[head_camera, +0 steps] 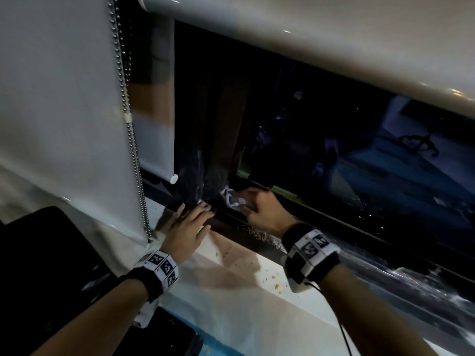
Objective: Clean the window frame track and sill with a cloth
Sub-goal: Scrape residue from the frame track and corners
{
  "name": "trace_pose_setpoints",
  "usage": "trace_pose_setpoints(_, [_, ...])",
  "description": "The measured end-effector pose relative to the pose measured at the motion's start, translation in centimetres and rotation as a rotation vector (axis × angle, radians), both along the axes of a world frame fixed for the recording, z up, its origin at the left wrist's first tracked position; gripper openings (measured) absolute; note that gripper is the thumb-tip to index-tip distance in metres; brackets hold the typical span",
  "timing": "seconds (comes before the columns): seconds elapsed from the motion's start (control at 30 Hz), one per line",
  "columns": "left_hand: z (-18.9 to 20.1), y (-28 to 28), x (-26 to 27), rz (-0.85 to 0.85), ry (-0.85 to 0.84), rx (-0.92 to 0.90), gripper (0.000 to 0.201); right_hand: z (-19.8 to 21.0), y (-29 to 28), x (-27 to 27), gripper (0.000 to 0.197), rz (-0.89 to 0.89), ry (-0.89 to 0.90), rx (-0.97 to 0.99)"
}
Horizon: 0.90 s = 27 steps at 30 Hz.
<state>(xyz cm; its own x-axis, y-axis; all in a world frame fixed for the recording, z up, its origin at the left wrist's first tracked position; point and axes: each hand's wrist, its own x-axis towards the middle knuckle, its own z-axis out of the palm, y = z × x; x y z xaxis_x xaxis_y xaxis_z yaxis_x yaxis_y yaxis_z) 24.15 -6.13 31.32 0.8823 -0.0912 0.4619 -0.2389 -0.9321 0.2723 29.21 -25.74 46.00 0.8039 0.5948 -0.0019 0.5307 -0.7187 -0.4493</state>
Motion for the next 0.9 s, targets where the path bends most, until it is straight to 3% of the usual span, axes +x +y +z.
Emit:
trace_pose_setpoints(0.07, [0.0, 0.4, 0.0, -0.035, 0.004, 0.007, 0.041, 0.4, -1.5, 1.4, 0.025, -0.076, -0.004, -0.009])
trace_pose_setpoints(0.13, [0.0, 0.6, -0.1, -0.059, 0.009, 0.006, 0.048, -0.5, -2.0, 3.2, 0.034, -0.215, -0.134, -0.050])
trace_pose_setpoints(0.3, [-0.2, 0.6, -0.4, -0.034, -0.008, 0.041, 0.051, -3.0, 3.3, 2.2, 0.040, -0.342, -0.221, -0.310])
trace_pose_setpoints(0.4, [-0.4, 0.1, -0.7, -0.010, -0.026, 0.026, 0.063, -3.0, 4.3, 0.8, 0.041, -0.264, -0.235, -0.237])
trace_pose_setpoints(0.5, [-0.6, 0.1, -0.9, -0.027, 0.052, -0.022, 0.068, -2.6, 1.1, 0.6, 0.038, -0.073, -0.133, -0.161])
trace_pose_setpoints(0.57, [-0.8, 0.2, -0.8, -0.051, 0.076, -0.030, 0.070, -1.8, -1.6, 0.4, 0.031, 0.009, -0.072, 0.024])
trace_pose_setpoints(0.63, [-0.7, 0.3, -0.9, -0.063, 0.089, -0.047, 0.072, -1.6, -4.0, 0.7, 0.035, -0.047, -0.175, 0.182])
trace_pose_setpoints(0.7, [-0.5, 0.3, -1.0, -0.063, 0.080, -0.047, 0.074, -1.7, -5.7, 1.0, 0.043, -0.251, -0.349, -0.006])
trace_pose_setpoints(0.8, [-0.4, 0.2, -1.1, -0.068, 0.037, -0.040, 0.075, -2.8, -6.0, 1.0, 0.047, -0.564, -0.346, -0.376])
trace_pose_setpoints(0.9, [-0.3, 0.2, -1.0, -0.067, -0.021, -0.038, 0.074, -3.2, -3.8, 1.4, 0.028, -0.586, -0.394, -0.373])
